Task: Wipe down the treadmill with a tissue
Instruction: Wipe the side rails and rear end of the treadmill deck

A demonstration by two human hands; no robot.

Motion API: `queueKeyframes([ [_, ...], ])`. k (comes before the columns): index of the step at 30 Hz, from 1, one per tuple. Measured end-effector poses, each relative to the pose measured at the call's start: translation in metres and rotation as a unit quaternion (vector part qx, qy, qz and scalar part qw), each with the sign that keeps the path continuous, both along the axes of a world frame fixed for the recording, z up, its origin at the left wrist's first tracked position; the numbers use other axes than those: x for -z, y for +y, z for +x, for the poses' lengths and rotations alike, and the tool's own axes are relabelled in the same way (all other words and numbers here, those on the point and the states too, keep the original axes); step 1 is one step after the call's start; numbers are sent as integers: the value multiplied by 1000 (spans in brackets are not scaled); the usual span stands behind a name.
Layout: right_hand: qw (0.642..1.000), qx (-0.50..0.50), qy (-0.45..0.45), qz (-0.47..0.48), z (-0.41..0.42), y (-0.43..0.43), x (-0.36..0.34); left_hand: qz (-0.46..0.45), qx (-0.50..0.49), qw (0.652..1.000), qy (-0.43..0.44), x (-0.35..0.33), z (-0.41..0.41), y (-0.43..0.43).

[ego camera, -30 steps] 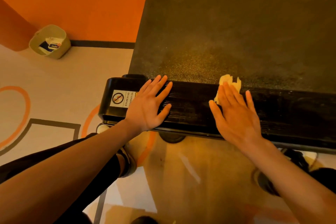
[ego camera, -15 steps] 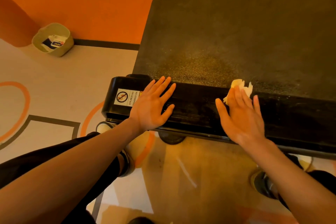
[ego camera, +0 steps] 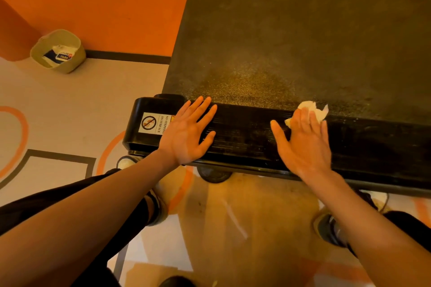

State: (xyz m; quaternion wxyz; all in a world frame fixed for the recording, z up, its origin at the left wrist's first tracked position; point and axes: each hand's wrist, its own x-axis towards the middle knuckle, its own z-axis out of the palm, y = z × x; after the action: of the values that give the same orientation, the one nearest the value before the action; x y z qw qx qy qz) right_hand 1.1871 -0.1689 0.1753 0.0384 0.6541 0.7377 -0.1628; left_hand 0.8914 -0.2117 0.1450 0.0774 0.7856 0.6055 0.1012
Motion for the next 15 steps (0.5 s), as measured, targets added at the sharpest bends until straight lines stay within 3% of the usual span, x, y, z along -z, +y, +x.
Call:
queueKeyframes([
  [4,994,-86,74,-5,-77,-4,4,-1,-2,1000,0,0,1,-1],
  [7,989,-133,71,0,-54,-7,4,-1,1,1000,2,0,1,0],
  [11,1000,-24,5,9,15,-5,4,12,1,1000,-3,1,1,0],
  [13,999,30,9,16,0,-2,6,13,1,1000,-2,1,1,0],
  [15,999,4,48,25,-45,-1,7,10,0,1000,2,1,2,0],
])
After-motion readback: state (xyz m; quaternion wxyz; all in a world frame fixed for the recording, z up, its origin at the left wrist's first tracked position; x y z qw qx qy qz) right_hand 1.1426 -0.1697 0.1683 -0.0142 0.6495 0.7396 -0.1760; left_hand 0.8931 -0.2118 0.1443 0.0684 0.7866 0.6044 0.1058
